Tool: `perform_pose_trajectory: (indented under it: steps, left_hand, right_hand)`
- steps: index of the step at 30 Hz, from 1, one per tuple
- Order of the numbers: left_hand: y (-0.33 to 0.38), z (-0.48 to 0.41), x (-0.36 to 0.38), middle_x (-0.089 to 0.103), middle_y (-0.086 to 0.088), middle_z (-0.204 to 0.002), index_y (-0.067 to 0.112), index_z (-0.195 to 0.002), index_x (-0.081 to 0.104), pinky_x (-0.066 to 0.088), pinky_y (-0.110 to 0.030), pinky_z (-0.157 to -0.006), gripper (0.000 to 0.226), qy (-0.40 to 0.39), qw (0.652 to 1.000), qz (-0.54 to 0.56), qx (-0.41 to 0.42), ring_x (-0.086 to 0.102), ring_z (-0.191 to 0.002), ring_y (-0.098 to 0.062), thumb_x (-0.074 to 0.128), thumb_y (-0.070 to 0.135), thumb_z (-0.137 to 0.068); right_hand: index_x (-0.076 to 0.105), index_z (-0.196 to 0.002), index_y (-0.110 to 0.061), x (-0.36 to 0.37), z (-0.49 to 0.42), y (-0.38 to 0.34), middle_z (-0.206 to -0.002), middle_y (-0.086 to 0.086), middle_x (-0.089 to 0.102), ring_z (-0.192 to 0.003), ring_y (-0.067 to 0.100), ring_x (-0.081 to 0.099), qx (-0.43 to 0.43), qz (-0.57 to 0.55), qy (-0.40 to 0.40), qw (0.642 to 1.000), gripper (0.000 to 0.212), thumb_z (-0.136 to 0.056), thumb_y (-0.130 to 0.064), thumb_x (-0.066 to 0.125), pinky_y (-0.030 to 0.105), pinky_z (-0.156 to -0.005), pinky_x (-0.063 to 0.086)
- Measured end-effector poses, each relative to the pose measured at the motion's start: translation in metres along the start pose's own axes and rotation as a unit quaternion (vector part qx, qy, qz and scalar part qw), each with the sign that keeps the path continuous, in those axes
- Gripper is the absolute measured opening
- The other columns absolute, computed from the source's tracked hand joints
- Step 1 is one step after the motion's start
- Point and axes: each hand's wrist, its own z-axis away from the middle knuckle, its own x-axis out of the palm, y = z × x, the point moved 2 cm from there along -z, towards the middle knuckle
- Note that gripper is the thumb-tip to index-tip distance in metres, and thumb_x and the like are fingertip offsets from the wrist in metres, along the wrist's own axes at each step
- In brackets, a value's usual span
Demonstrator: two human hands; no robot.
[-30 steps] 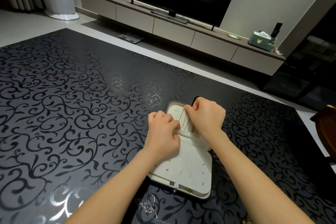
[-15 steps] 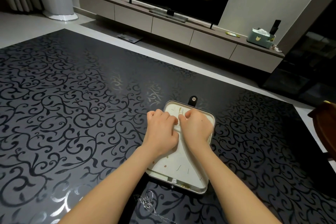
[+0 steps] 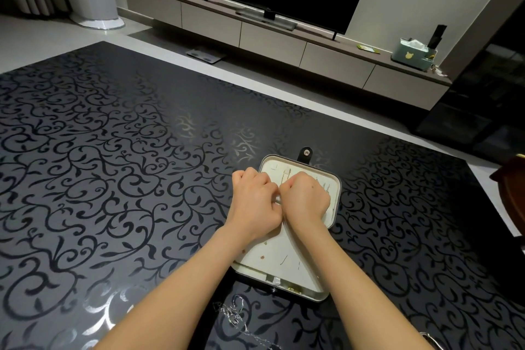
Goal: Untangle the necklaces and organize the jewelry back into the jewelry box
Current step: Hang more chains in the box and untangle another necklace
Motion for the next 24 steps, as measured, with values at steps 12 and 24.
perform_pose_trajectory:
  steps: [12, 24]
  left_hand:
    - [-0.012, -0.019, -0.006, 0.057, 0.005, -0.086, 0.013, -0.096, 0.062, 0.021, -0.029, -0.083, 0.030, -0.046, 0.983, 0.143, -0.104, 0.045, -0.094, -0.020, 0.049, 0.000, -0.073]
    - [-0.005, -0.002, -0.041, 0.054, 0.006, -0.084, 0.016, -0.099, 0.067, 0.032, -0.038, -0.099, 0.033, -0.158, 0.963, 0.173, -0.130, 0.054, -0.100, -0.022, 0.049, -0.001, -0.078]
  right_hand:
    - [0.066, -0.089, -0.029, -0.040, 0.033, 0.029, -0.074, -0.010, 0.064, -0.074, 0.012, 0.059, -0.125, -0.078, 0.021, 0.989, 0.018, -0.088, -0.028, 0.049, 0.026, -0.061, 0.037]
    - [0.068, -0.073, -0.029, -0.057, 0.134, 0.065, -0.070, -0.011, 0.058, -0.067, 0.010, 0.054, -0.316, -0.044, 0.084, 0.944, 0.014, -0.081, -0.032, 0.057, 0.021, -0.054, 0.038]
